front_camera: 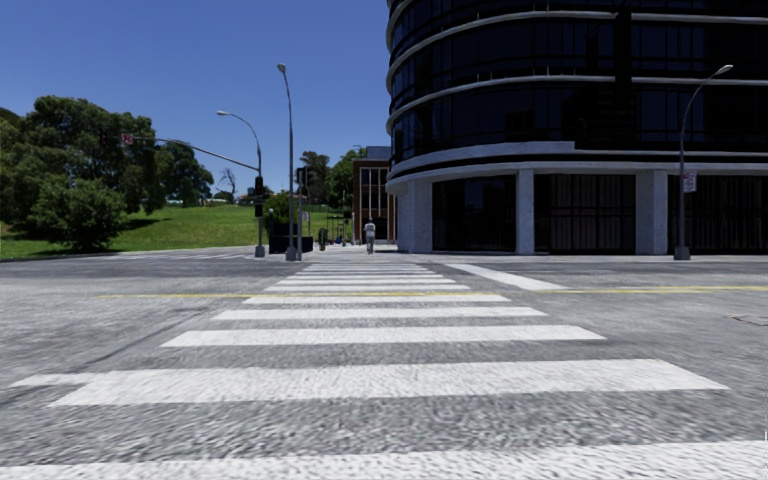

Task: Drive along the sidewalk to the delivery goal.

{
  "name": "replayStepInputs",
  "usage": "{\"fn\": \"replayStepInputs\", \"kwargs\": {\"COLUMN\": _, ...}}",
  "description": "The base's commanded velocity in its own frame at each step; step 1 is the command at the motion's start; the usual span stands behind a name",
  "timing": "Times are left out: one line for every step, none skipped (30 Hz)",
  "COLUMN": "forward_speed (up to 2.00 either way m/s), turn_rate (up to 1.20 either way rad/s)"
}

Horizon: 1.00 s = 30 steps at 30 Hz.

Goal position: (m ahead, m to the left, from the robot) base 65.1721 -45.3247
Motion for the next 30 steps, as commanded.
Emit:
{"fn": "replayStepInputs", "kwargs": {"forward_speed": 2.0, "turn_rate": 0.0}}
{"fn": "replayStepInputs", "kwargs": {"forward_speed": 2.0, "turn_rate": 0.0}}
{"fn": "replayStepInputs", "kwargs": {"forward_speed": 2.0, "turn_rate": 0.0}}
{"fn": "replayStepInputs", "kwargs": {"forward_speed": 2.0, "turn_rate": 0.11}}
{"fn": "replayStepInputs", "kwargs": {"forward_speed": 2.0, "turn_rate": 0.2}}
{"fn": "replayStepInputs", "kwargs": {"forward_speed": 2.0, "turn_rate": 0.23}}
{"fn": "replayStepInputs", "kwargs": {"forward_speed": 2.0, "turn_rate": 0.23}}
{"fn": "replayStepInputs", "kwargs": {"forward_speed": 2.0, "turn_rate": 0.23}}
{"fn": "replayStepInputs", "kwargs": {"forward_speed": 2.0, "turn_rate": 0.23}}
{"fn": "replayStepInputs", "kwargs": {"forward_speed": 2.0, "turn_rate": 0.23}}
{"fn": "replayStepInputs", "kwargs": {"forward_speed": 2.0, "turn_rate": 0.23}}
{"fn": "replayStepInputs", "kwargs": {"forward_speed": 2.0, "turn_rate": 0.23}}
{"fn": "replayStepInputs", "kwargs": {"forward_speed": 2.0, "turn_rate": 0.23}}
{"fn": "replayStepInputs", "kwargs": {"forward_speed": 2.0, "turn_rate": 0.22}}
{"fn": "replayStepInputs", "kwargs": {"forward_speed": 2.0, "turn_rate": 0.05}}
{"fn": "replayStepInputs", "kwargs": {"forward_speed": 2.0, "turn_rate": 0.0}}
{"fn": "replayStepInputs", "kwargs": {"forward_speed": 2.0, "turn_rate": 0.0}}
{"fn": "replayStepInputs", "kwargs": {"forward_speed": 2.0, "turn_rate": 0.0}}
{"fn": "replayStepInputs", "kwargs": {"forward_speed": 2.0, "turn_rate": 0.0}}
{"fn": "replayStepInputs", "kwargs": {"forward_speed": 2.0, "turn_rate": 0.0}}
{"fn": "replayStepInputs", "kwargs": {"forward_speed": 2.0, "turn_rate": 0.0}}
{"fn": "replayStepInputs", "kwargs": {"forward_speed": 2.0, "turn_rate": 0.0}}
{"fn": "replayStepInputs", "kwargs": {"forward_speed": 2.0, "turn_rate": 0.0}}
{"fn": "replayStepInputs", "kwargs": {"forward_speed": 2.0, "turn_rate": 0.0}}
{"fn": "replayStepInputs", "kwargs": {"forward_speed": 2.0, "turn_rate": 0.0}}
{"fn": "replayStepInputs", "kwargs": {"forward_speed": 2.0, "turn_rate": 0.0}}
{"fn": "replayStepInputs", "kwargs": {"forward_speed": 2.0, "turn_rate": 0.0}}
{"fn": "replayStepInputs", "kwargs": {"forward_speed": 2.0, "turn_rate": 0.0}}
{"fn": "replayStepInputs", "kwargs": {"forward_speed": 2.0, "turn_rate": 0.0}}
{"fn": "replayStepInputs", "kwargs": {"forward_speed": 2.0, "turn_rate": 0.0}}
